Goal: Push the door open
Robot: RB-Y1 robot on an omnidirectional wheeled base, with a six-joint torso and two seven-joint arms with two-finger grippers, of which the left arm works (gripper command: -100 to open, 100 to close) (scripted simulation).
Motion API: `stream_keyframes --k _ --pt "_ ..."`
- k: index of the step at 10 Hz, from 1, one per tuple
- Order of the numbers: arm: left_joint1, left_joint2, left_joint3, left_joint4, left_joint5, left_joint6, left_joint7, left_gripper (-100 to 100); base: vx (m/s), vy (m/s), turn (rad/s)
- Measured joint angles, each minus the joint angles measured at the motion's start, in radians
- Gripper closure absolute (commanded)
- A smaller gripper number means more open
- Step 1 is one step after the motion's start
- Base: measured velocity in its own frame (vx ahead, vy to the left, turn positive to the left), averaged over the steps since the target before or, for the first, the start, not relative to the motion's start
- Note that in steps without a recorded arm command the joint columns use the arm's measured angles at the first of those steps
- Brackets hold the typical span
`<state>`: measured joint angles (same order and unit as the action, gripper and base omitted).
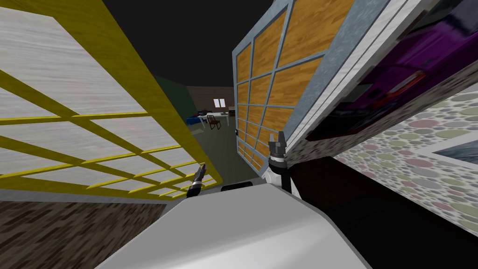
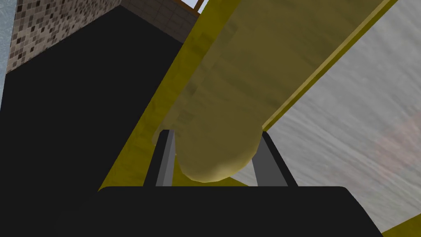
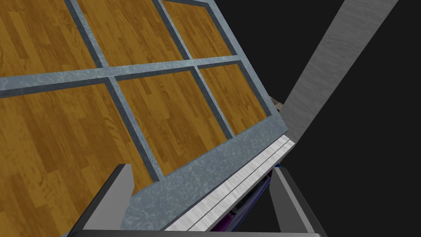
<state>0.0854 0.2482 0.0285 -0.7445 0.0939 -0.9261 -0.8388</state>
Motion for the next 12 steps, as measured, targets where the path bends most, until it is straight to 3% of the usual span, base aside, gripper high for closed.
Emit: stream_keyframes --k 3,6,10,11,12 --pt "-0.014 -0.005 0.006 0.021 0.015 -0.013 0.074 100 0.036 0.022 -0.02" --pt "-0.016 -0.017 0.015 0.007 0.034 -0.003 0.151 100 0.046 0.02 -0.018" --pt "-0.037 -0.027 0.032 0.018 0.059 -0.015 0.25 100 0.032 0.024 0.003" --pt "-0.033 -0.028 0.04 0.006 0.068 -0.008 0.275 -100 0.001 0.02 -0.008" --pt "-0.034 -0.029 0.04 0.006 0.073 -0.005 0.296 -100 -0.025 0.003 -0.02"
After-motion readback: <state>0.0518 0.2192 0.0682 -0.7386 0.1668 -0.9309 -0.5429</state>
